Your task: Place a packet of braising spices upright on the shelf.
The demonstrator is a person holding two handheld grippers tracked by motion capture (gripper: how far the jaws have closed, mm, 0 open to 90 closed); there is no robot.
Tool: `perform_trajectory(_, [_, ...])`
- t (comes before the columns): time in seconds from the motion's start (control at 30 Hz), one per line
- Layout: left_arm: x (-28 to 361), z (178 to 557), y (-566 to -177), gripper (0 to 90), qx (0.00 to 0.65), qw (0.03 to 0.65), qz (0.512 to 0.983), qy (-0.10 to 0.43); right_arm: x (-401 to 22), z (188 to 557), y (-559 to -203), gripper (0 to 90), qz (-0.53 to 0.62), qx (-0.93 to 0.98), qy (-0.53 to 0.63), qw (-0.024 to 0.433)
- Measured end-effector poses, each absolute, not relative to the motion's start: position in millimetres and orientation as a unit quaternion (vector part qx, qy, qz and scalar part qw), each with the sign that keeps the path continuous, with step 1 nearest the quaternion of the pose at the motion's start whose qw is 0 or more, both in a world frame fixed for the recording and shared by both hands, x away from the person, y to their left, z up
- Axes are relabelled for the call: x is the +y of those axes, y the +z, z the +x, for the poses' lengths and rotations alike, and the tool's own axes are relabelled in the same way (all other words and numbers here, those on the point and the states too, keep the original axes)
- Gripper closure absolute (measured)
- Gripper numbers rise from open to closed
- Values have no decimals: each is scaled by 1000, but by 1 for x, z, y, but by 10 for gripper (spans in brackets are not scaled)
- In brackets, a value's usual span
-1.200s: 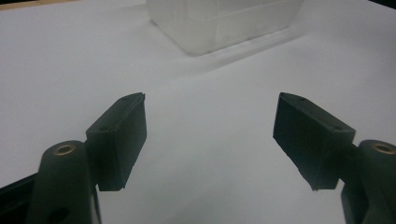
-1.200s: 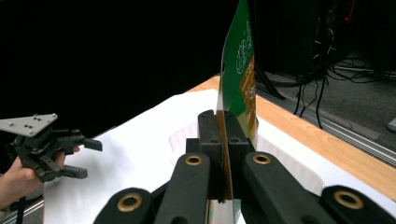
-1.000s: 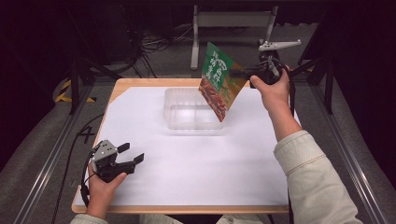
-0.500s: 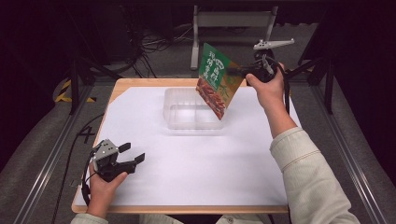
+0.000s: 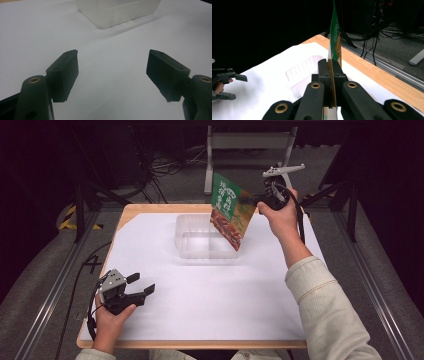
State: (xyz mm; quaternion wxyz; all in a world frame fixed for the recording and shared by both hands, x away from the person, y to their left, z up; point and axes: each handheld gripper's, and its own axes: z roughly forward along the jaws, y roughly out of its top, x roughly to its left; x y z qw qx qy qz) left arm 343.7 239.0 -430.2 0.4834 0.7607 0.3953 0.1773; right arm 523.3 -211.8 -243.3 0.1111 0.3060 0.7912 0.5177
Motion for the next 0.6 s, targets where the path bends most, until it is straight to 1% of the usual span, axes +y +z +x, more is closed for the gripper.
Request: perform_trajectory(0.6, [239,344,-430,265,393,483,762,176,-201,532,-258,900,322,804,489,105])
